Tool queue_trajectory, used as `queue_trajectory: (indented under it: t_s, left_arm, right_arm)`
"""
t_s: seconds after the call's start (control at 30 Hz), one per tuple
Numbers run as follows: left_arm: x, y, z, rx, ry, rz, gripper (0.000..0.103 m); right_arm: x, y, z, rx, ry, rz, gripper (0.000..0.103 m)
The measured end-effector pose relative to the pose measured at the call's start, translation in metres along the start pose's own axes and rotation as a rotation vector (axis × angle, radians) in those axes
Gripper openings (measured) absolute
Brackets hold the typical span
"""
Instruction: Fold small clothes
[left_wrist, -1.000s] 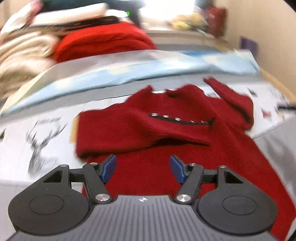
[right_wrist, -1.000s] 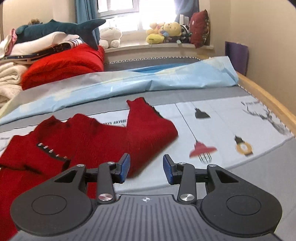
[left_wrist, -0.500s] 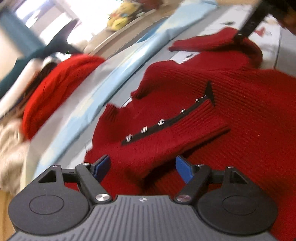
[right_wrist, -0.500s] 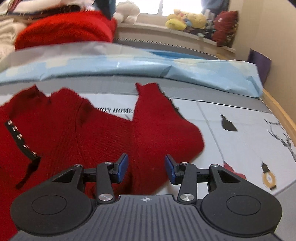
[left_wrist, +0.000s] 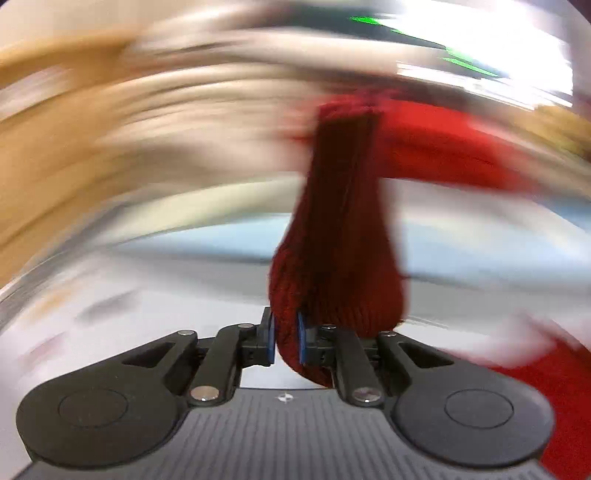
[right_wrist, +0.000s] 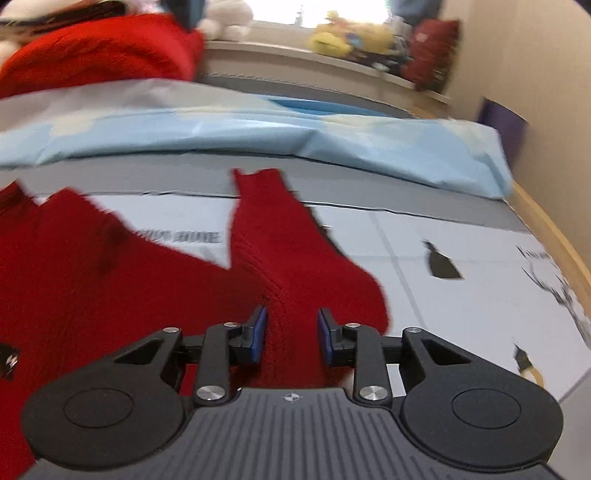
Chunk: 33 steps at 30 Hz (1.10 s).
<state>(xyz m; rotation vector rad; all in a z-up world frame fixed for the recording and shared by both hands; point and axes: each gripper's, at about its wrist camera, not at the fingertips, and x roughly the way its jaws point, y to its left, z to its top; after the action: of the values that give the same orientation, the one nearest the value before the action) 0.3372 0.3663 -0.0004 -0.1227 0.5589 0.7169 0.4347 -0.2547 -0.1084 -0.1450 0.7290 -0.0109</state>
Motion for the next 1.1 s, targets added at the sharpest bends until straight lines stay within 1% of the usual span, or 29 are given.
queue_trajectory:
  t_s: [0.03,0.07,0.1,0.13,0.17,0.2,0.23,0.27,0.3,0.33,0.37,0.4,0.43,0.47,0.5,0.57,0.6,0.63,0.7,0.73,0.77,0.8,0.83,0.9,0.93,1.0,1.03,1.07,1.1]
  left_arm:
    - [0.008,0.027,0.002,-0.07,0.012,0.11,0.014]
    - [0.014,0.05,0.0,-0.116,0.025,0.177,0.014]
    - [0.015,0.058,-0.002,-0.121,0.041,0.159,0.014]
    - [0.014,0.054,-0.006,-0.094,0.054,0.091,0.016]
    - [0.011,0.043,-0.008,-0.057,0.056,0.034,0.021]
    - [0.007,0.029,-0.01,-0.021,0.059,-0.024,0.031]
    - [0.004,0.013,-0.014,0.01,0.068,-0.093,0.035]
    - [0.001,-0.007,-0.02,0.042,0.084,-0.162,0.035]
    - [-0.001,-0.025,-0.026,0.084,0.11,-0.224,0.035]
    - [0.002,-0.044,-0.033,0.121,0.134,-0.266,0.035]
    - [0.0,-0.056,-0.039,0.149,0.148,-0.285,0.035]
    - [-0.002,-0.067,-0.045,0.181,0.157,-0.296,0.035]
    - [-0.004,-0.074,-0.048,0.201,0.161,-0.304,0.035]
    - [-0.007,-0.081,-0.048,0.216,0.164,-0.319,0.035]
    - [-0.011,-0.084,-0.048,0.217,0.16,-0.333,0.035]
    - [-0.028,-0.081,-0.04,0.191,0.143,-0.373,0.035]
    - [-0.033,-0.08,-0.035,0.173,0.142,-0.393,0.035]
    - [-0.046,-0.078,-0.028,0.153,0.151,-0.411,0.035]
    - [-0.069,-0.075,-0.017,0.13,0.174,-0.421,0.035]
    - [-0.082,-0.073,-0.012,0.129,0.169,-0.431,0.035]
    - [-0.101,-0.069,-0.006,0.133,0.155,-0.449,0.036]
    - [-0.115,-0.069,-0.003,0.144,0.141,-0.465,0.04]
    - [-0.131,-0.068,-0.001,0.151,0.117,-0.485,0.048]
    - [-0.15,-0.064,-0.004,0.123,0.079,-0.508,0.055]
    - [-0.158,-0.063,-0.009,0.092,0.065,-0.527,0.055]
    - [-0.161,-0.062,-0.026,0.028,0.048,-0.565,0.055]
    - [-0.161,-0.065,-0.034,0.025,0.056,-0.57,0.055]
    - [-0.158,-0.071,-0.04,0.049,0.09,-0.555,0.055]
    - [-0.155,-0.078,-0.044,0.085,0.107,-0.563,0.055]
  right_arm:
    - [0.001,-0.006,-0.001,0.03,0.005,-0.007,0.03]
    - [0.001,-0.013,-0.002,0.066,0.009,-0.014,0.03]
    - [0.002,-0.019,-0.003,0.101,0.012,-0.023,0.03]
    - [0.003,-0.024,-0.004,0.126,0.016,-0.029,0.03]
    - [0.003,-0.03,-0.005,0.151,0.018,-0.034,0.03]
    - [0.003,-0.036,-0.007,0.188,0.012,-0.043,0.03]
    - [0.001,-0.044,-0.011,0.243,0.001,-0.06,0.027]
    - [0.0,-0.056,-0.015,0.336,-0.003,-0.093,0.025]
    - [0.0,-0.071,-0.021,0.448,0.016,-0.127,0.025]
    - [0.001,-0.085,-0.03,0.56,0.04,-0.151,0.025]
    - [0.001,-0.099,-0.041,0.681,0.065,-0.171,0.026]
    - [0.001,-0.11,-0.051,0.774,0.092,-0.19,0.026]
    - [0.002,-0.119,-0.059,0.83,0.114,-0.209,0.026]
    - [0.001,-0.125,-0.064,0.856,0.12,-0.239,0.026]
    - [-0.001,-0.133,-0.068,0.872,0.108,-0.269,0.025]
    - [-0.004,-0.152,-0.075,0.885,0.09,-0.337,0.025]
    - [-0.003,-0.162,-0.08,0.909,0.089,-0.341,0.025]
    - [-0.001,-0.174,-0.087,0.971,0.081,-0.293,0.026]
    - [0.002,-0.192,-0.095,1.058,0.045,-0.121,0.026]
    - [0.003,-0.198,-0.095,1.082,0.024,-0.059,0.026]
    - [0.002,-0.201,-0.093,1.103,-0.012,-0.019,0.027]
    - [0.002,-0.204,-0.093,1.12,-0.037,0.01,0.03]
    - [0.004,-0.207,-0.093,1.134,-0.044,0.022,0.038]
    - [0.009,-0.211,-0.097,1.16,-0.027,-0.006,0.042]
    - [0.013,-0.212,-0.101,1.177,-0.019,-0.007,0.042]
    - [0.014,-0.217,-0.109,1.235,-0.05,0.035,0.042]
    - [0.01,-0.218,-0.114,1.273,-0.069,0.065,0.042]
    - [0.011,-0.222,-0.118,1.332,-0.094,0.105,0.042]
    - [0.011,-0.223,-0.12,1.376,-0.118,0.131,0.042]
